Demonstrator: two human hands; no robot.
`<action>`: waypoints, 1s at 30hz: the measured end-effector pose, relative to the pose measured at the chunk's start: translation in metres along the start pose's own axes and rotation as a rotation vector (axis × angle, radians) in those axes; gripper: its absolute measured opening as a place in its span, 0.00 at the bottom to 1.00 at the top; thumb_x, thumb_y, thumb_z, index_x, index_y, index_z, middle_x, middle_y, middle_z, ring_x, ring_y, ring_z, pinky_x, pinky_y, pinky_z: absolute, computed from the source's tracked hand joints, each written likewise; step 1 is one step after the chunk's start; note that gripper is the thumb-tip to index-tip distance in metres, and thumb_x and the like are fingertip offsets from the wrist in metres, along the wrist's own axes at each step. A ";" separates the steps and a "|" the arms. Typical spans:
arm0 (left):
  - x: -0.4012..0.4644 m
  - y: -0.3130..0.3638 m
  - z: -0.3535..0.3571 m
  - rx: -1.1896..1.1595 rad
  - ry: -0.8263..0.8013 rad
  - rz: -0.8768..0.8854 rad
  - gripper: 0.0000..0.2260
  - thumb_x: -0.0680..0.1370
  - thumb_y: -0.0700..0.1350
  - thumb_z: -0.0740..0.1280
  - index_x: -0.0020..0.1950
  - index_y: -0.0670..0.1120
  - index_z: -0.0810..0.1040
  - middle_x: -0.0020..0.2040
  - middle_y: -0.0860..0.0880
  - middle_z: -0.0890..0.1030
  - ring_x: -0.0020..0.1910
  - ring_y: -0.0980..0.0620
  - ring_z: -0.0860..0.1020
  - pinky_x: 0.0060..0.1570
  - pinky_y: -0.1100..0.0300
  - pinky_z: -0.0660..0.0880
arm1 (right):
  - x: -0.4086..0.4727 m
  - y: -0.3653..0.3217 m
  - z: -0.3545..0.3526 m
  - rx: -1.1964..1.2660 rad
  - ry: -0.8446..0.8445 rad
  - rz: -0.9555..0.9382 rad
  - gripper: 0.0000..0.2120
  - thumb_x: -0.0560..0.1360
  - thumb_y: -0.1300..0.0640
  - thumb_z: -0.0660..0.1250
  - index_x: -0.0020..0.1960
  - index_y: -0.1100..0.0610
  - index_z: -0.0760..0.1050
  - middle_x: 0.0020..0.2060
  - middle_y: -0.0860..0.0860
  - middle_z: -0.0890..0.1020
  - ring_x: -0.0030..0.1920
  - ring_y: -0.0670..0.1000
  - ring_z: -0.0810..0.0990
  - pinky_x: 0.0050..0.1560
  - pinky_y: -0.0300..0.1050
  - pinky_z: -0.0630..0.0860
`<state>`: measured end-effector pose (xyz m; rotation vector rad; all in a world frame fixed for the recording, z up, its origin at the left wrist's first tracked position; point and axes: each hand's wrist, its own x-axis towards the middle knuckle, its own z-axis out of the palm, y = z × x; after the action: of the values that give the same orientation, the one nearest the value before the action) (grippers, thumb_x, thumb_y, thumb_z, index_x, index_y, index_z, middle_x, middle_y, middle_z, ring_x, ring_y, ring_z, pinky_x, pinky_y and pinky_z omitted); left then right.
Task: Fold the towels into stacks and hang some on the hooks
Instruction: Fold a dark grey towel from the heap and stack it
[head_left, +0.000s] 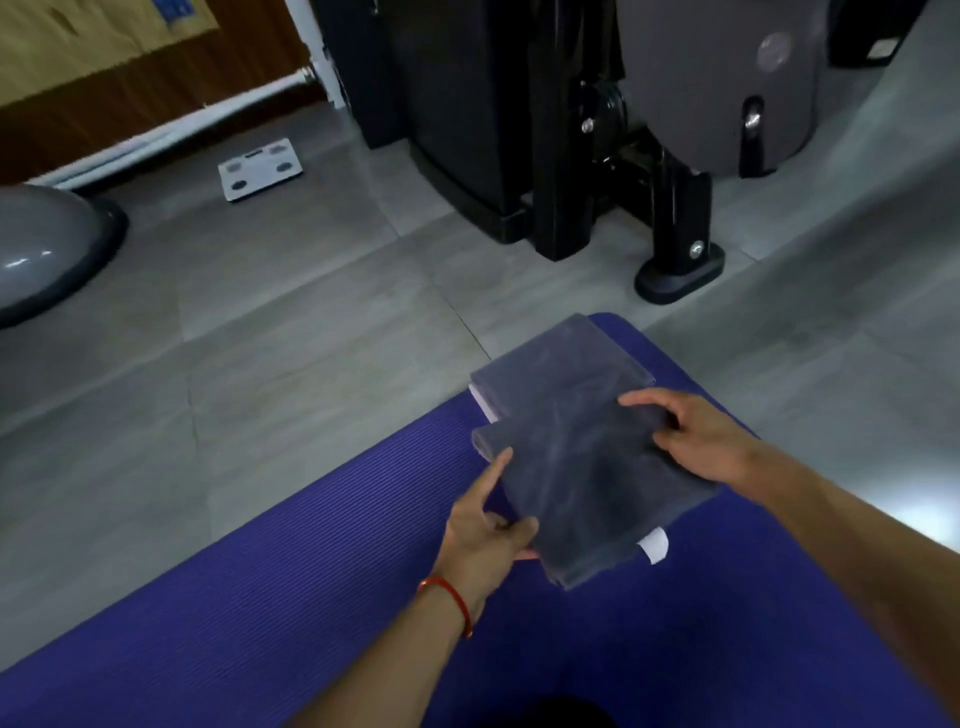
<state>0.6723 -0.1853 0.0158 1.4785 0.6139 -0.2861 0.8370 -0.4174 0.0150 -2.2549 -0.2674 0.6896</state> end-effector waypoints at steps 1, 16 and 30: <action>0.016 0.006 0.004 -0.012 0.019 0.003 0.38 0.76 0.31 0.71 0.79 0.59 0.64 0.43 0.45 0.87 0.48 0.43 0.86 0.56 0.42 0.81 | 0.020 -0.002 -0.004 -0.037 0.020 -0.018 0.27 0.77 0.69 0.62 0.67 0.41 0.75 0.67 0.46 0.78 0.67 0.48 0.76 0.69 0.44 0.70; 0.079 -0.130 -0.058 0.677 0.326 0.099 0.36 0.75 0.49 0.71 0.72 0.78 0.58 0.69 0.51 0.75 0.57 0.51 0.79 0.55 0.52 0.79 | 0.083 0.004 0.123 -0.393 0.354 -0.420 0.17 0.71 0.61 0.64 0.58 0.52 0.81 0.60 0.51 0.80 0.57 0.58 0.78 0.55 0.55 0.74; -0.045 -0.250 -0.147 1.378 -0.084 -0.316 0.60 0.68 0.61 0.78 0.74 0.70 0.27 0.73 0.52 0.17 0.76 0.42 0.25 0.65 0.19 0.55 | -0.077 -0.004 0.376 -0.896 -0.501 -0.219 0.57 0.72 0.47 0.76 0.81 0.48 0.35 0.74 0.68 0.24 0.74 0.76 0.28 0.69 0.84 0.41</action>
<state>0.4704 -0.0739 -0.1653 2.6421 0.5832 -1.1734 0.5646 -0.2174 -0.1676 -2.7490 -1.2571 1.1668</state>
